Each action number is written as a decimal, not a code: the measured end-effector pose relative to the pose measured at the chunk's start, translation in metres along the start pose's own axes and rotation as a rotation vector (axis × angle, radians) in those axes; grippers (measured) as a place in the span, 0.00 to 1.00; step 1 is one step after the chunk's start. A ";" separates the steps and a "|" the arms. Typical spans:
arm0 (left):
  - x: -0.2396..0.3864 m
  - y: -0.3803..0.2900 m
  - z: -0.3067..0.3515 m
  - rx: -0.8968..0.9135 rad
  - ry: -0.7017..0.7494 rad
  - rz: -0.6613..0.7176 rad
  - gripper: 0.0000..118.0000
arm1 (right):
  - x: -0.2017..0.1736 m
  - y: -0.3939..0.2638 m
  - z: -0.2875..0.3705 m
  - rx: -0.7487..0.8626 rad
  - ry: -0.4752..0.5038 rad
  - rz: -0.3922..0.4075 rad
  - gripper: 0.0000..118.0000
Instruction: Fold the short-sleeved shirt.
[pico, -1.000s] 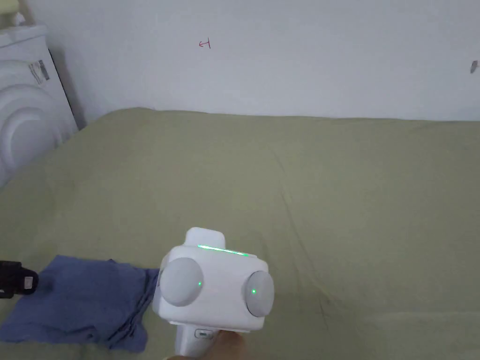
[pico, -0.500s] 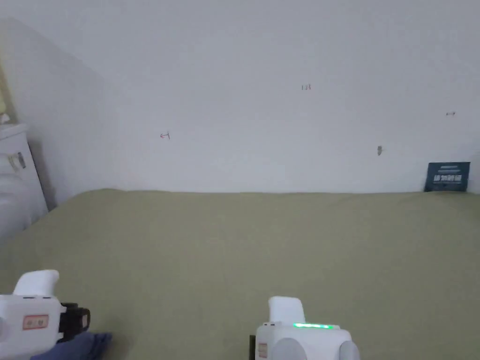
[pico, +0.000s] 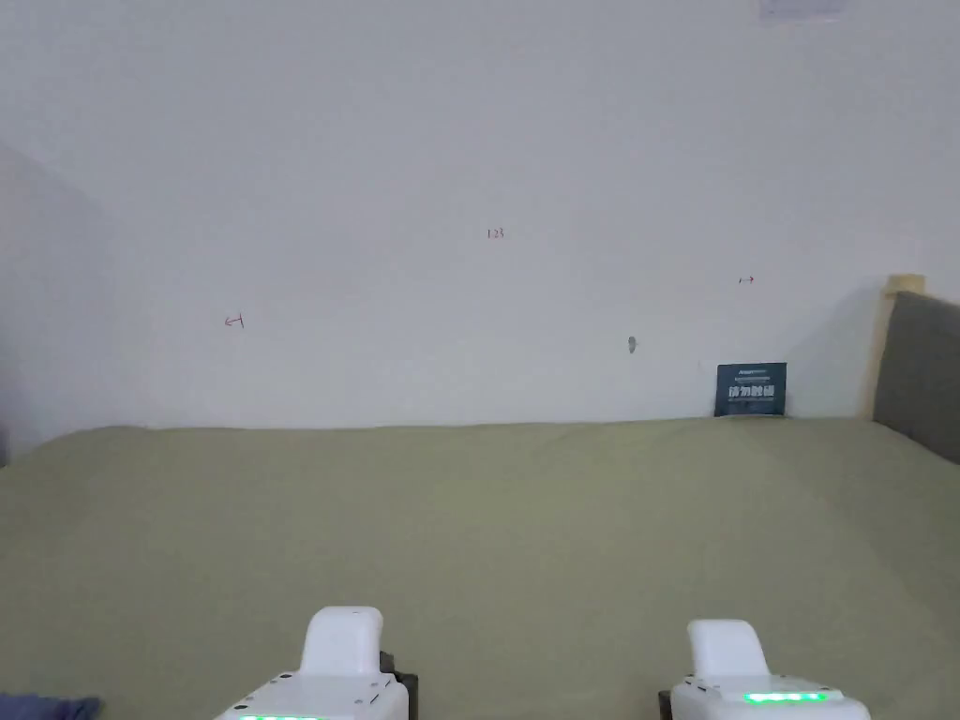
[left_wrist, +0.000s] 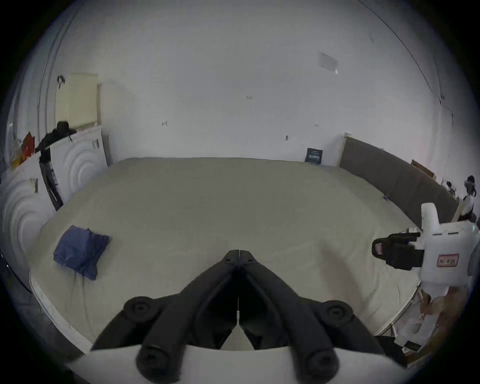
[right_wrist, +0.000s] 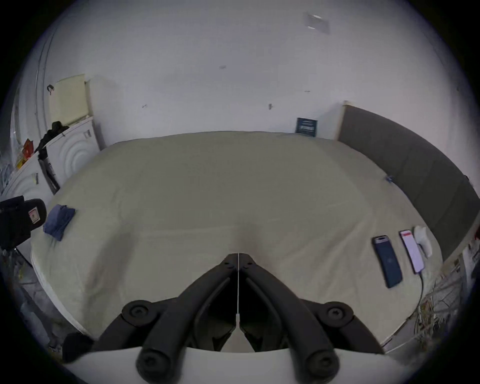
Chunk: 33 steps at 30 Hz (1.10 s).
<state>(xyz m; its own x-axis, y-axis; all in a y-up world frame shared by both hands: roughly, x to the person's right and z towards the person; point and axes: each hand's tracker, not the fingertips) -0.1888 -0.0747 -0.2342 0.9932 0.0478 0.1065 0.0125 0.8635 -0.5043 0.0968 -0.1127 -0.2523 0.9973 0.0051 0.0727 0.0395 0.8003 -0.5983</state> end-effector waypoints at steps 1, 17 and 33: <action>0.005 0.002 0.002 0.001 -0.002 0.000 0.00 | 0.003 0.000 0.006 0.016 -0.002 -0.001 0.00; -0.027 0.004 0.049 0.407 0.099 0.122 1.00 | -0.001 0.004 0.068 0.582 -0.094 0.039 1.00; -0.027 -0.008 0.049 0.394 0.116 0.043 1.00 | -0.001 -0.021 0.069 0.602 -0.056 0.101 1.00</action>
<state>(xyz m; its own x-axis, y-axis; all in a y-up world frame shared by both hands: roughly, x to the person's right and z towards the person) -0.2210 -0.0582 -0.1911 0.9986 0.0506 -0.0159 -0.0524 0.9892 -0.1370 0.0904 -0.0879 -0.1852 0.9890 0.1169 0.0911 -0.1127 0.9924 -0.0494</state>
